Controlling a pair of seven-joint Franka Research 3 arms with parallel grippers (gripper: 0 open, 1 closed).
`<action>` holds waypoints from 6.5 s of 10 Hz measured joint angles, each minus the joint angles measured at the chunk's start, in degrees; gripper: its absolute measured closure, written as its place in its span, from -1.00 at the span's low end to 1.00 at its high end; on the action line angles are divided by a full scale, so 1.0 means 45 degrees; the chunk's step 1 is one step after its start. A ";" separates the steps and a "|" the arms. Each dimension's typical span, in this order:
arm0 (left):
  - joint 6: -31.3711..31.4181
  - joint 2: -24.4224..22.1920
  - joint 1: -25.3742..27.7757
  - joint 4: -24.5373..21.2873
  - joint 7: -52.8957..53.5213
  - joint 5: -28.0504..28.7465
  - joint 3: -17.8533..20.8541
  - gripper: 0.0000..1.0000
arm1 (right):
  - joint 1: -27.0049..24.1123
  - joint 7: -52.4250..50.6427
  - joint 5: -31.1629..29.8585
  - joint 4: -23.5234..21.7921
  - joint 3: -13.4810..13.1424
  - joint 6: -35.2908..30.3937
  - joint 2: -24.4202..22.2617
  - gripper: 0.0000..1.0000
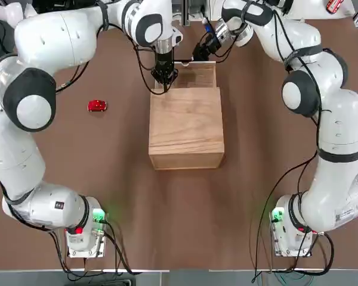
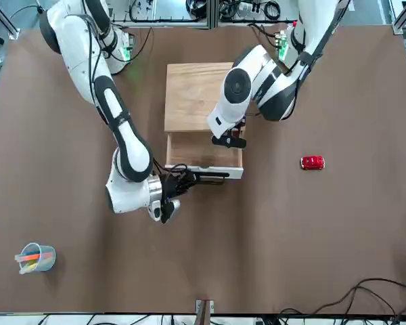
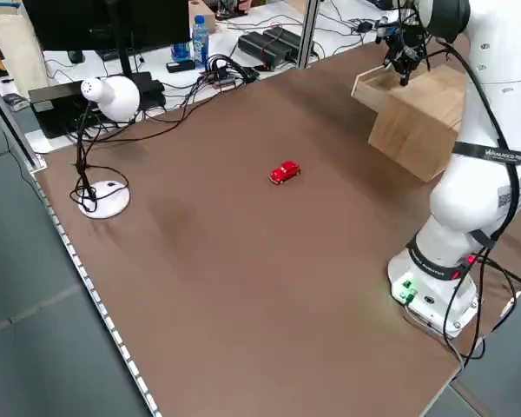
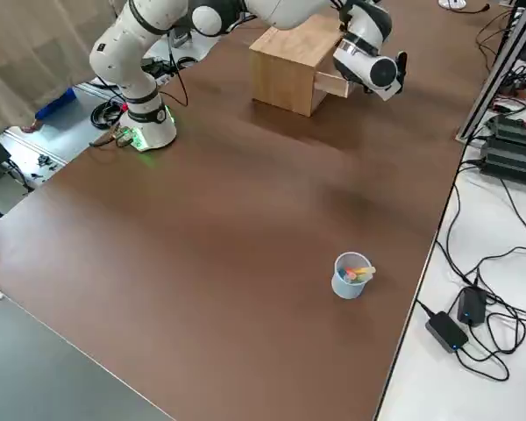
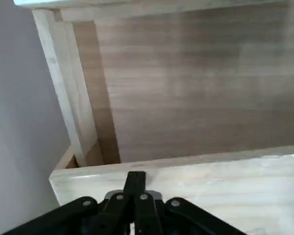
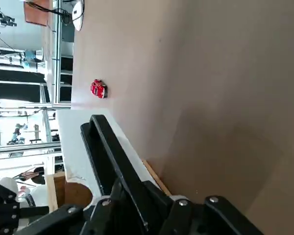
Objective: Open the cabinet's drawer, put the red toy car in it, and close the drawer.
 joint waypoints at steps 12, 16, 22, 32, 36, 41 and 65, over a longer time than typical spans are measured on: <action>0.0000 0.0000 0.0002 -0.0004 -0.0001 0.0000 -0.0009 0.98 | -0.0043 0.0514 0.0210 0.0127 -0.0043 0.0656 0.0231 -0.07; 0.0000 -0.0006 0.0003 -0.0005 -0.0001 0.0000 -0.0023 0.98 | -0.0060 0.0588 0.0439 0.0363 -0.0043 0.0667 0.0229 -0.96; -0.0022 -0.0259 0.0069 -0.0008 -0.0001 0.0000 -0.0054 0.98 | -0.0953 0.0643 0.0458 0.1047 -0.0053 0.0742 0.0201 -1.00; -0.2522 -0.2237 0.0592 0.0201 0.1929 -0.0003 0.3941 -0.89 | -0.3648 0.0710 -0.4469 0.1947 -0.0151 0.0337 -0.0923 -1.00; -0.3561 -0.2502 0.0548 0.0455 0.4245 -0.0076 0.5608 -0.91 | -0.4335 0.0751 -0.6867 0.1936 -0.0154 -0.0933 -0.1577 -1.00; -0.3300 -0.2519 0.0635 0.0607 -0.0527 -0.0487 0.7784 -1.00 | -0.4664 0.2966 -0.8679 0.1929 -0.0359 -0.1400 -0.1797 -1.00; 1.0228 -0.2300 0.0615 -0.9695 -0.7389 -0.3109 1.0634 -1.00 | -0.4014 0.6584 -1.3455 -0.2757 -0.2403 -0.4093 -0.9450 -1.00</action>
